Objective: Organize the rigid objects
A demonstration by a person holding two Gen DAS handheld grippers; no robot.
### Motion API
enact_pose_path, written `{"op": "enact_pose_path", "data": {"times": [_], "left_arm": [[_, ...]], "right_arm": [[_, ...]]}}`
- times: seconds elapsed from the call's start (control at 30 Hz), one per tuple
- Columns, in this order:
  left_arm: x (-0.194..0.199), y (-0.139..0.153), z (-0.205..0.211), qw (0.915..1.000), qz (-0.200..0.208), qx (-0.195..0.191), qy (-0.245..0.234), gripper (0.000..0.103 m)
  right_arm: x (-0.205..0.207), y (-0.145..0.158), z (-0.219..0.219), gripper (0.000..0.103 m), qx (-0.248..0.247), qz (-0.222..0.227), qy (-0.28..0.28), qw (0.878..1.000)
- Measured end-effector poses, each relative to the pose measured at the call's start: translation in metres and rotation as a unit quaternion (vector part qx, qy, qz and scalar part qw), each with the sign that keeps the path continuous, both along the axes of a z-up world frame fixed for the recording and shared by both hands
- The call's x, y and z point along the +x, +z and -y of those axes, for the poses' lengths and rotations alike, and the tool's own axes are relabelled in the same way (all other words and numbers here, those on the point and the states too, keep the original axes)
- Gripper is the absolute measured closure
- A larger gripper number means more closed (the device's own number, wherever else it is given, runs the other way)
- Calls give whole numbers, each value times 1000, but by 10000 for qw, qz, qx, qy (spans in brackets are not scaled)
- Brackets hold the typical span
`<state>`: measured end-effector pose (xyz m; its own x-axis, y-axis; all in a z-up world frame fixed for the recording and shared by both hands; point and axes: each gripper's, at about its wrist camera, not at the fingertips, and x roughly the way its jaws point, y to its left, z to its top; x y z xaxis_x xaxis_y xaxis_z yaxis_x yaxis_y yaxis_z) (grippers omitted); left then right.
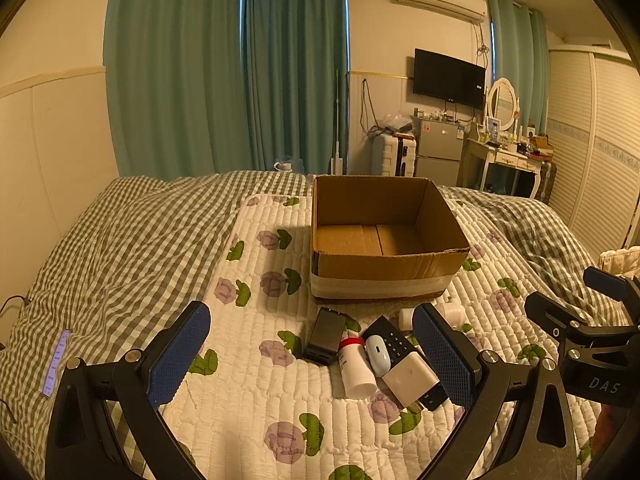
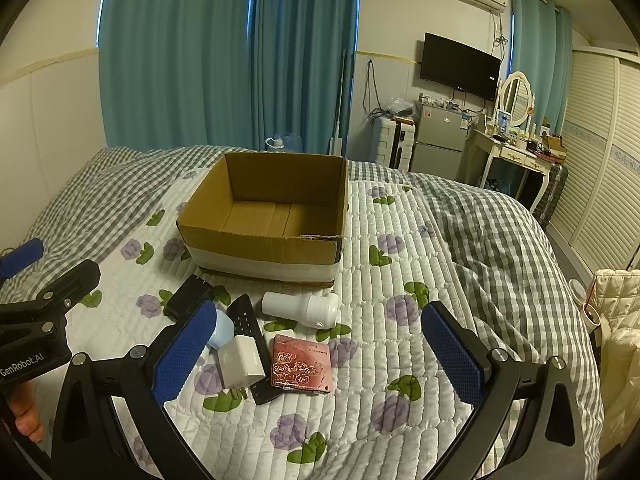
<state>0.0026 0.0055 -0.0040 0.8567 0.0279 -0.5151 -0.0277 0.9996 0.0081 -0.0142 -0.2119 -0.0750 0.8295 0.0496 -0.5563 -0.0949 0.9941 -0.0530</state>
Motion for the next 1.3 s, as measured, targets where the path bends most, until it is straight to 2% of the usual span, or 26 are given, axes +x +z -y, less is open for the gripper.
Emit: {"op": "enact_pose_path", "data": {"times": [0.47, 0.57, 0.8, 1.0, 1.07, 1.13, 1.2, 1.27, 1.3], "left_arm": [[7, -4, -1, 9999, -84, 26, -70, 0], [24, -17, 0, 9995, -295, 34, -89, 0], [64, -80, 5, 9922, -1236, 26, -133, 3], [89, -126, 14, 9797, -1997, 92, -134, 24], [96, -135, 17, 9769, -2126, -40, -215, 29], [99, -140, 22, 9746, -2214, -19, -343, 33], [101, -144, 29, 9722, -2288, 95, -487, 43], [105, -151, 35, 9662, -2497, 88, -635, 63], [108, -156, 36, 9632, -2610, 72, -643, 64]], "right_arm": [[7, -3, -2, 0, -71, -105, 60, 9999], [19, -11, 0, 0, -50, -280, 113, 9995], [51, -55, 5, 0, -170, -882, 57, 9959], [65, -86, 11, 0, -121, -1292, 65, 9915], [67, -90, 12, 0, -92, -1354, 69, 9907], [68, -91, 12, 0, -70, -1409, 79, 9900], [70, -93, 13, 0, -58, -1457, 67, 9893], [71, -95, 13, 0, -61, -1509, 53, 9885], [71, -96, 12, 0, -73, -1531, 53, 9882]]}}
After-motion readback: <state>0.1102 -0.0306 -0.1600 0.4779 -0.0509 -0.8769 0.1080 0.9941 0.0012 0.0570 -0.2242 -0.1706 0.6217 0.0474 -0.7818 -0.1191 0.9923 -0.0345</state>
